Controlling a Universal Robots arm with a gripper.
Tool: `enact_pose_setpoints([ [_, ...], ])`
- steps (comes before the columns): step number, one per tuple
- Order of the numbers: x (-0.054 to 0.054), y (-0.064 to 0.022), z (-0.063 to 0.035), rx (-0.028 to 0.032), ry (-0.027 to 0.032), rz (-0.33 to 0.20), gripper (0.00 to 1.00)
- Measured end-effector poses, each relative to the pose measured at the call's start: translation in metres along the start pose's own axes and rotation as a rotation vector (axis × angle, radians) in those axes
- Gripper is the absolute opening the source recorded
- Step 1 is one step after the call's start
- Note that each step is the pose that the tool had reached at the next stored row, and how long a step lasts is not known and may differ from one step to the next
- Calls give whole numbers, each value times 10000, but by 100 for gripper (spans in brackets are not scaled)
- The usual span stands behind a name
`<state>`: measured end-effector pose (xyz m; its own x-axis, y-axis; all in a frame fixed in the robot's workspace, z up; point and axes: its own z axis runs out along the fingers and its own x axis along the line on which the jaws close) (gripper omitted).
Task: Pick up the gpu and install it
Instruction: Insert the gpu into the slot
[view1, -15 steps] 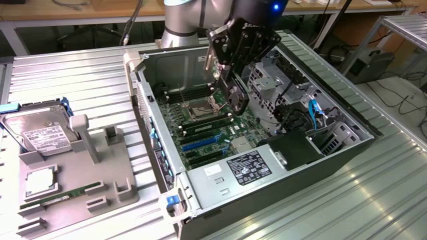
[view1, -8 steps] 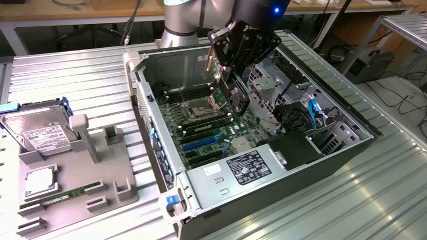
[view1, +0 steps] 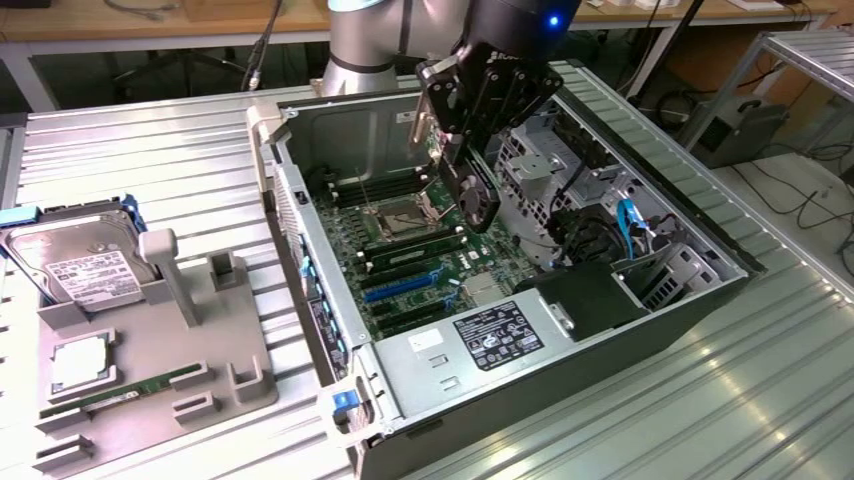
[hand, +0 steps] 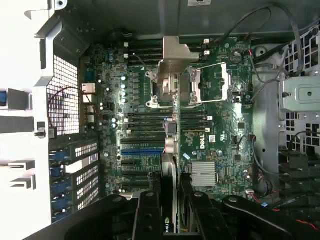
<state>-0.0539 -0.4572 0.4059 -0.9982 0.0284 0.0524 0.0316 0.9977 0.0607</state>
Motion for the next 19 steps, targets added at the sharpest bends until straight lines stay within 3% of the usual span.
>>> enact_pose_setpoints([
  [7,-1,2,1,18,-1,-10,26],
  [12,0,1,3,85,29,-1197,26],
  [13,0,1,4,106,-1,-1592,26],
  [19,0,1,5,141,-90,-2421,26],
])
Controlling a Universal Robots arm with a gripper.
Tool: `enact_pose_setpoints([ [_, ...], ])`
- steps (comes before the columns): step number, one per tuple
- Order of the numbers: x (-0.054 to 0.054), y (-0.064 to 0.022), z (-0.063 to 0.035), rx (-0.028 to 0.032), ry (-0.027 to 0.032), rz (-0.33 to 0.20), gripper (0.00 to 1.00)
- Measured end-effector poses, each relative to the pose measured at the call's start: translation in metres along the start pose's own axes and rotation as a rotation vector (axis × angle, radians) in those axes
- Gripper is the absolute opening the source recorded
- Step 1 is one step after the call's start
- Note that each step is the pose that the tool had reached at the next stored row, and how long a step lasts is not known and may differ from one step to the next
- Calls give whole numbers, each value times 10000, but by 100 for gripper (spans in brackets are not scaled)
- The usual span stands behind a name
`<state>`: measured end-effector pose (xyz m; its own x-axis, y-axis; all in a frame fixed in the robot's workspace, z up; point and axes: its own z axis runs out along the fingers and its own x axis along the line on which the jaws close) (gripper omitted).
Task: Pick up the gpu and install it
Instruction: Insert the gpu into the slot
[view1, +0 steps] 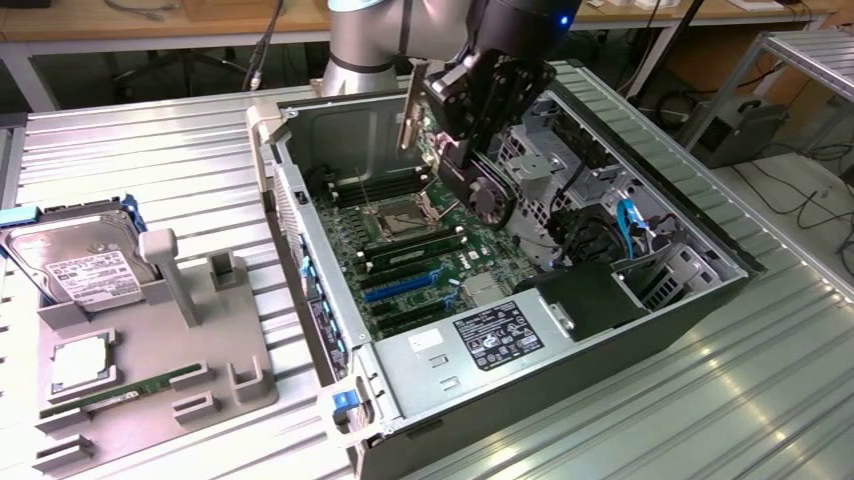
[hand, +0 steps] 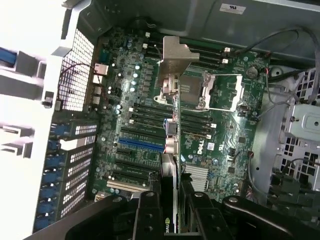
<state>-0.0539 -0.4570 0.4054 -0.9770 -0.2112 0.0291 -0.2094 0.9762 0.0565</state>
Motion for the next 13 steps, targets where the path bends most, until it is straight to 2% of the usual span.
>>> enact_pose_setpoints([
  [3,-1,0,1,10,-43,-452,26],
  [5,0,0,1,13,-45,-759,26],
  [13,0,-1,16,36,19,-2209,26],
])
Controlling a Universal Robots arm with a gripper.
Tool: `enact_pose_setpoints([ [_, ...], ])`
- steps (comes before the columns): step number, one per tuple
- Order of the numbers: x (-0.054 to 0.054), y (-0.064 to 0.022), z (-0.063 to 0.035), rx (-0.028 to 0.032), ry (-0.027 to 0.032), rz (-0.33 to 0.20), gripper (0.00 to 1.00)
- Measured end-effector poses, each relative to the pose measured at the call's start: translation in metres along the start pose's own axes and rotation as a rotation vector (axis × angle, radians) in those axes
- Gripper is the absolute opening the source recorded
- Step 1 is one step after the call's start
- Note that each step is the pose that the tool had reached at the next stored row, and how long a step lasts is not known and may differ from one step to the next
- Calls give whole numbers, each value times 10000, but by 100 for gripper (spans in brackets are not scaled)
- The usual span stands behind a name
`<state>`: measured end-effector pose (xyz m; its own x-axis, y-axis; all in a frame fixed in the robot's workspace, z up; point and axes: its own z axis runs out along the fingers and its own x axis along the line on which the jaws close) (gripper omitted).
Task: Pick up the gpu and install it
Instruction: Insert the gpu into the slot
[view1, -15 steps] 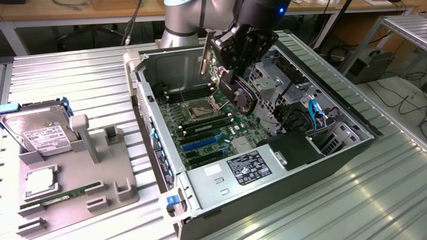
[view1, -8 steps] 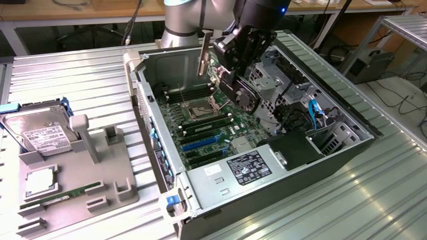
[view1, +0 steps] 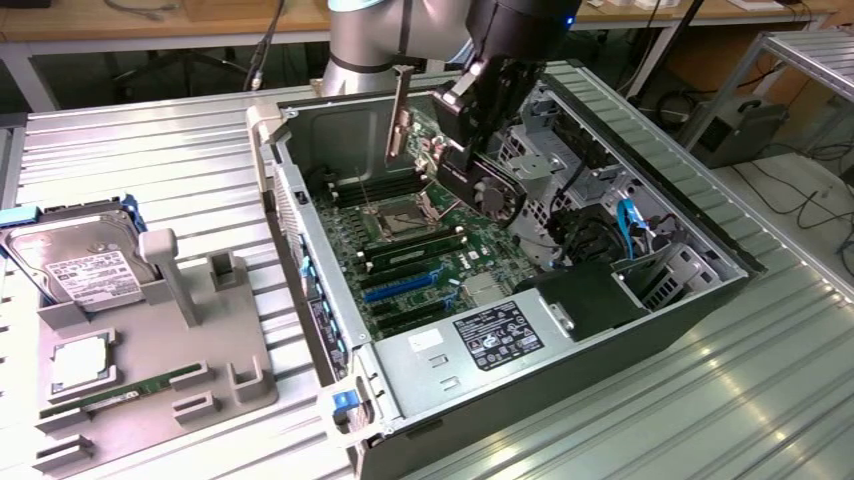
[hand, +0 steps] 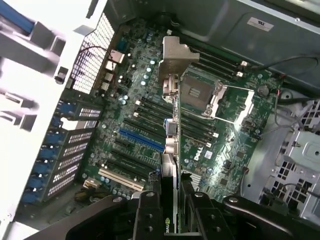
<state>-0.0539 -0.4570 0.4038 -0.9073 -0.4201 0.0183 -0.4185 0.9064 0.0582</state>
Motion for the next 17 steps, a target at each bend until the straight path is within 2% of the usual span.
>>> enact_pose_setpoints([
  [14,-1,-2,27,36,138,-2844,26],
  [17,-1,-2,38,43,179,-3723,26],
])
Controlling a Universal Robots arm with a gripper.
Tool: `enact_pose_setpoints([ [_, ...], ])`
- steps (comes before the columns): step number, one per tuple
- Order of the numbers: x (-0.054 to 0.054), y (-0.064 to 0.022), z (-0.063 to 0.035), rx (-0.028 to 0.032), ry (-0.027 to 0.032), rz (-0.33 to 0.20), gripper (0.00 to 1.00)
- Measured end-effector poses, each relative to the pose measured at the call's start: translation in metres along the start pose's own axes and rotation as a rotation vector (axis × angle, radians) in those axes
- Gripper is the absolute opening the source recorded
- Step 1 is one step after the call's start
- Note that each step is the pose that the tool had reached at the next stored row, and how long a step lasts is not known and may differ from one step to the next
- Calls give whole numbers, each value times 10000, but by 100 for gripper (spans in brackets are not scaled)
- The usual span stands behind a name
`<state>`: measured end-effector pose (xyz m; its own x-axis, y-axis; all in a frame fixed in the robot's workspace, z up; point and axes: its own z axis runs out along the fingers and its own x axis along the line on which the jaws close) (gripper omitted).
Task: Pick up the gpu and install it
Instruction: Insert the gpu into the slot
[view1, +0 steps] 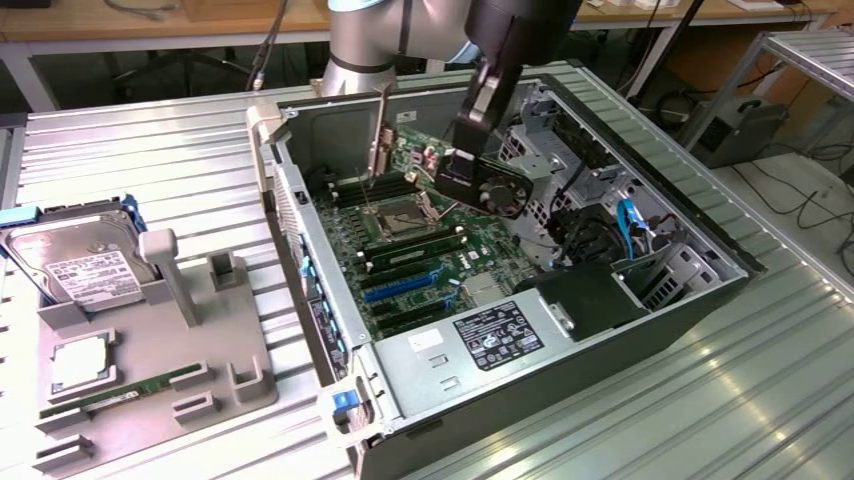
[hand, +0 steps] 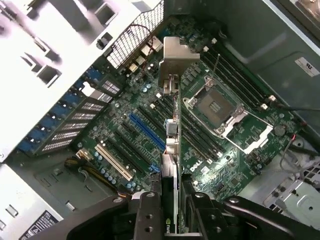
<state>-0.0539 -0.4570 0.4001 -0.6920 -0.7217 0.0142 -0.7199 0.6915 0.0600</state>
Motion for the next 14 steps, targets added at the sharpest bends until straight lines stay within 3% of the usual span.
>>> enact_pose_setpoints([
  [5,-1,-1,24,16,75,-1284,26],
  [14,-2,-4,67,42,187,-3151,26],
])
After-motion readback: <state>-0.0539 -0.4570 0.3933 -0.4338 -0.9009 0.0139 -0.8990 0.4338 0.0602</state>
